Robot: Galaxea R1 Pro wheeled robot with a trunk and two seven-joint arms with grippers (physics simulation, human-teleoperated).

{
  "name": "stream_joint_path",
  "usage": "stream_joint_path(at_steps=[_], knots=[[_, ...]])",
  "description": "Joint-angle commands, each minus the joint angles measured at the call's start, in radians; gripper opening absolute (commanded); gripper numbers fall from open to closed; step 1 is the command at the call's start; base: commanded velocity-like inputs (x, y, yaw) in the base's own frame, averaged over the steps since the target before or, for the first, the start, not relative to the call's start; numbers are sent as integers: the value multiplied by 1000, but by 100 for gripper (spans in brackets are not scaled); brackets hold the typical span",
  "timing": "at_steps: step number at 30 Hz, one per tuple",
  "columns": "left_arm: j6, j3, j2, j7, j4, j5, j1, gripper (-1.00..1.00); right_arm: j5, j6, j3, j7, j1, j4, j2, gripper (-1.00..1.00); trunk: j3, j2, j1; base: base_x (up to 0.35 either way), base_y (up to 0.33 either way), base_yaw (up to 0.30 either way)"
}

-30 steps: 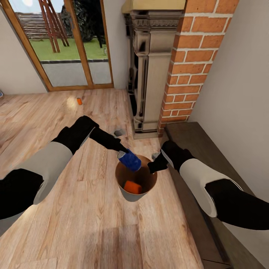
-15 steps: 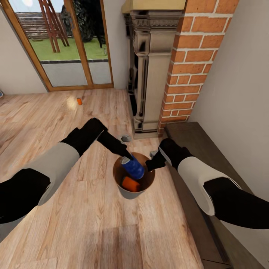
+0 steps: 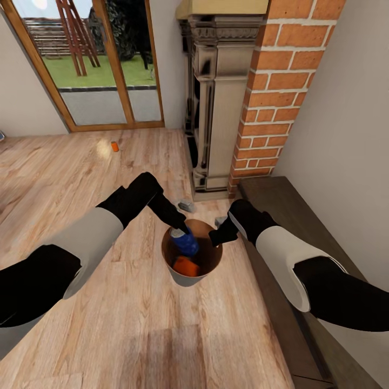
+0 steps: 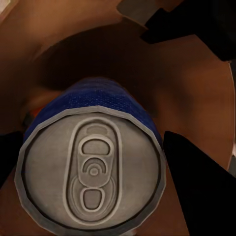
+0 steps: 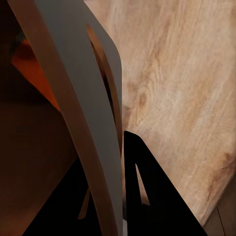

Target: Put the three can of soda from the living room inside the tash can in the kitchen.

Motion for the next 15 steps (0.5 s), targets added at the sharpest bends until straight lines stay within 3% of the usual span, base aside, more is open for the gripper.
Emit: stream_joint_path(at_steps=[1,12,15], knots=[[0,0,-2,1,0,-2,1,-100,-31,6,-7,7,0,0,0,-100,0,0,0,0,0,0],[0,-2,-24,5,0,-7,4,-100,-30,6,-7,7,-7,-1,10,-100,0,0,0,0,0,0],[0,-24,-25,5,0,-8,5,-100,-31,6,-8,7,-7,-1,10,-100,0,0,0,0,0,0]])
